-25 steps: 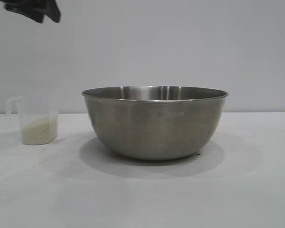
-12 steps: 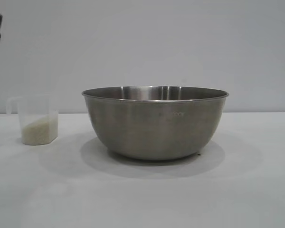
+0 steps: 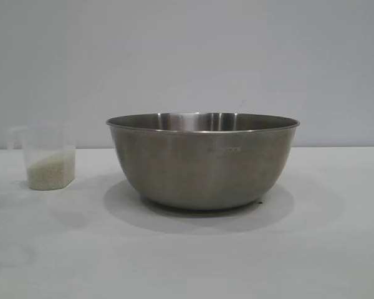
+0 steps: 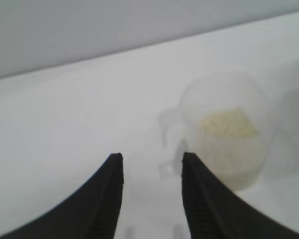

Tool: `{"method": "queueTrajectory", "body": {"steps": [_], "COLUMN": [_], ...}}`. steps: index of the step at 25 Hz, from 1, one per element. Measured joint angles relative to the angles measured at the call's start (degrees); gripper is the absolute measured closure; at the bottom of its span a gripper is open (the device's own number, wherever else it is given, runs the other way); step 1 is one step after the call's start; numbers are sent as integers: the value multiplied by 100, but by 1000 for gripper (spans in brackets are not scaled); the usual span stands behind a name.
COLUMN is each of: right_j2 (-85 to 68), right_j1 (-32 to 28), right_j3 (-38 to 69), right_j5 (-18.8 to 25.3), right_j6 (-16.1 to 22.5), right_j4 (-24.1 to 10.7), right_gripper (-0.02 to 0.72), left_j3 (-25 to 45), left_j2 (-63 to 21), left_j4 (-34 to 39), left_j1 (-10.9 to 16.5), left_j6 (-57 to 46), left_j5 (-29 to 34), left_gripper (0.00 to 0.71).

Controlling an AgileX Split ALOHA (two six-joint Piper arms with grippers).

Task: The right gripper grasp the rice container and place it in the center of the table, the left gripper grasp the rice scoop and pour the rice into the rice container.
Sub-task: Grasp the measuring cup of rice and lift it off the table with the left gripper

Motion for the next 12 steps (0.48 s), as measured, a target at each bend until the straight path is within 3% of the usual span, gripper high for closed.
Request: {"method": "queueTrajectory", "body": {"steps": [12], "right_j2": [0], "right_j1": [0], "right_j3": [0], "right_j5": [0], "right_j6": [0], "right_j4": [0], "right_gripper": [387], "left_j3": [-848], "left_j2": [662], "left_j4": [-156], "left_j1": [0], "left_j6": [-3], "left_j5": [-9], "left_gripper": [462]}}
